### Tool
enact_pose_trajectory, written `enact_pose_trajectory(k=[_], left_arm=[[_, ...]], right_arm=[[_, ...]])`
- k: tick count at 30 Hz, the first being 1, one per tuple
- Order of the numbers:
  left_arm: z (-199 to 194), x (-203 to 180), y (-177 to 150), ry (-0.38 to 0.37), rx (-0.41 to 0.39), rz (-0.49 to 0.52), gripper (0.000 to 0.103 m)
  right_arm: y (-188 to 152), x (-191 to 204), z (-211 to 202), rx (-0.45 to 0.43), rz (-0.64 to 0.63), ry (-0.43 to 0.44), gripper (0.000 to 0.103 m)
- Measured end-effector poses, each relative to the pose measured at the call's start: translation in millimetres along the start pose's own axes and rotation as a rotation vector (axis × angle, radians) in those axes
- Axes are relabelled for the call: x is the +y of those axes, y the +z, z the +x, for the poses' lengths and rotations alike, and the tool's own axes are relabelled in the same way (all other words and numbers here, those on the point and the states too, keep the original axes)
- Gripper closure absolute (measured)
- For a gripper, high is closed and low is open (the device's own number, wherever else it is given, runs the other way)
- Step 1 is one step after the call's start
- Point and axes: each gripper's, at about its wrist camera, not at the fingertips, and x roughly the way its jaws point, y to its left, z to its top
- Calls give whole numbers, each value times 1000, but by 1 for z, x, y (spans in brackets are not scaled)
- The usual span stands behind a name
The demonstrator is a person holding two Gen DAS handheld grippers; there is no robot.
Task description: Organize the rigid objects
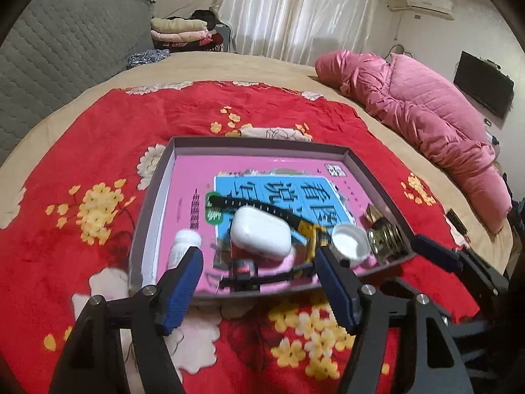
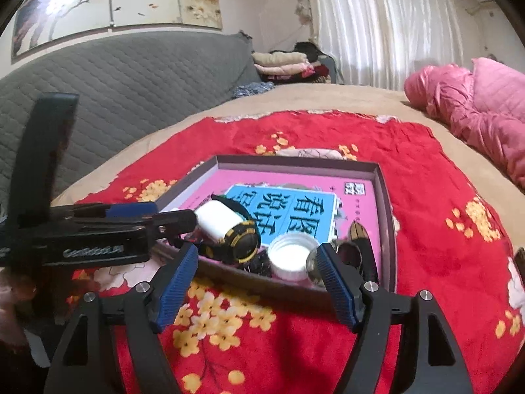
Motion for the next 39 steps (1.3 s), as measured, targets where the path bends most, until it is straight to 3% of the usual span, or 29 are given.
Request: enact_pose_trajectory(k=[9,21,29,34,39], left_arm=[[-21,10,-23,-13,45,-42,33],[-44,0,-37,-22,30,-18,33],[-64,-7,-33,49,-33,7,33],[-73,-2,-29,63,-40,-26,33],[-83,-3,-31,58,-41,-46,33]], right_arm=[[-9,11,-19,28,20,-96,27],[-15,20,-36,50,32,-204,27],[-4,26,-65,-63,12,-277,27],[1,29,-76,-83,15,-283,27],[-4,28,-77,-30,68,-248,27]])
